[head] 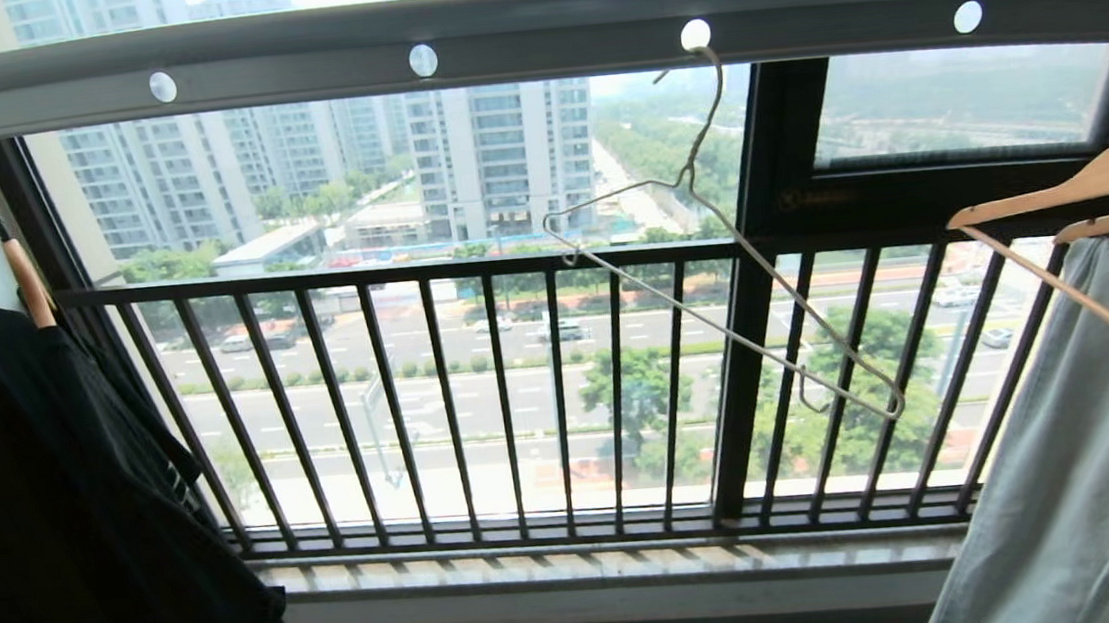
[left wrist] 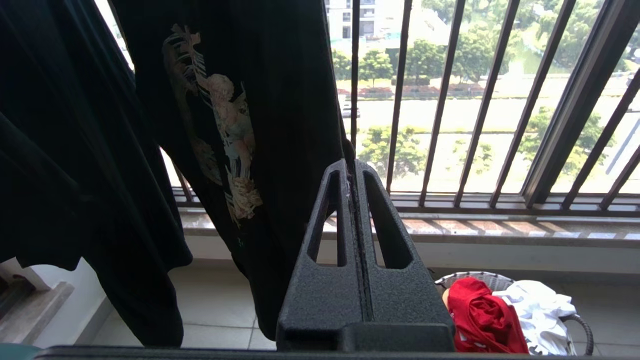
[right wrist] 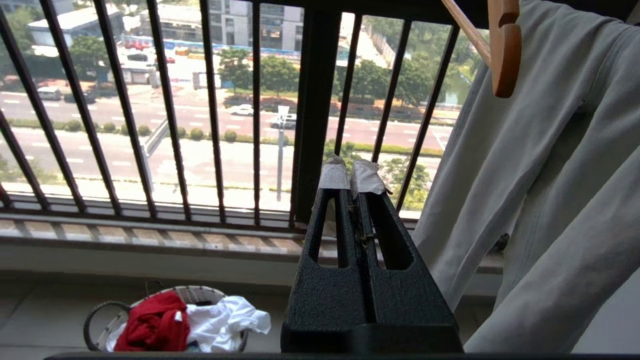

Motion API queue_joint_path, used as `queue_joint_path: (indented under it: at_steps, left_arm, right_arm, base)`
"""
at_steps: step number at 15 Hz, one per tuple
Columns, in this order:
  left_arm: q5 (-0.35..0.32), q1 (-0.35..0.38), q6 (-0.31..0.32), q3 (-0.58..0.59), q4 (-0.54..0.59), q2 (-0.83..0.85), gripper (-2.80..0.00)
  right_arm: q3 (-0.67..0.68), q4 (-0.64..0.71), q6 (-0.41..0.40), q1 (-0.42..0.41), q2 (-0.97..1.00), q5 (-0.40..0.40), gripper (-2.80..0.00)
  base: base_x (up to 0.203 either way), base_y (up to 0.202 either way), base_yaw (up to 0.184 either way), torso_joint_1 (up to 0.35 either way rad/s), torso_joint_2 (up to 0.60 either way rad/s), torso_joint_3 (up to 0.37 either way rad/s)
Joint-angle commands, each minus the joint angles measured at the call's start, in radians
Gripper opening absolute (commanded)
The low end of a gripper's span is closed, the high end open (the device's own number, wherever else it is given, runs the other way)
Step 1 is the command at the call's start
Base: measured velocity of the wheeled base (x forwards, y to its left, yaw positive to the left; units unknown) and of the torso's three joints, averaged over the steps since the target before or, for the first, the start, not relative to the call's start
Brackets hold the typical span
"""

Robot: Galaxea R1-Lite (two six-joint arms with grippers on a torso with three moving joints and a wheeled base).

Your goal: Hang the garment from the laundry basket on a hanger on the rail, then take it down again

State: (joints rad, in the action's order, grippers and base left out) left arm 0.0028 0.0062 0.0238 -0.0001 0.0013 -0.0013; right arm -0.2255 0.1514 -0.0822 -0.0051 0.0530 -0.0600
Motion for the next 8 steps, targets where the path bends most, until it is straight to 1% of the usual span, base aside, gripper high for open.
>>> queue_joint_path:
  at_steps: [1,2,3,6,8]
  left_arm:
    - [0.0,0.001,-0.004,0.0,0.0,0.001,-2.8]
    - [0.0,0.0,-0.008,0.0,0.0,0.001,-2.8]
    - [0.0,0.001,-0.017,0.0,0.0,0.001,-2.8]
    - [0.002,0.0,-0.03,0.0,0.0,0.001,-2.8]
    - [0.002,0.001,-0.03,0.0,0.0,0.001,-2.8]
  right_arm:
    - [0.152,-0.105,-0.013,0.0,-0.052,0.034,-2.8]
    - [0.209,-0.179,-0.033,0.0,-0.052,0.049,-2.8]
    - [0.229,-0.219,-0.044,0.0,-0.052,0.06,-2.8]
    - [0.229,-0.16,-0.052,0.001,-0.052,0.088,-2.8]
    - [0.229,-0.145,-0.028,0.001,-0.052,0.091,-2.8]
  base:
    - [0.0,0.0,0.0,0.0,0.0,0.0]
    - [0.0,0.0,0.0,0.0,0.0,0.0]
    - [0.0,0.0,0.0,0.0,0.0,0.0]
    - [0.0,0.0,0.0,0.0,0.0,0.0]
    - [0.0,0.0,0.0,0.0,0.0,0.0]
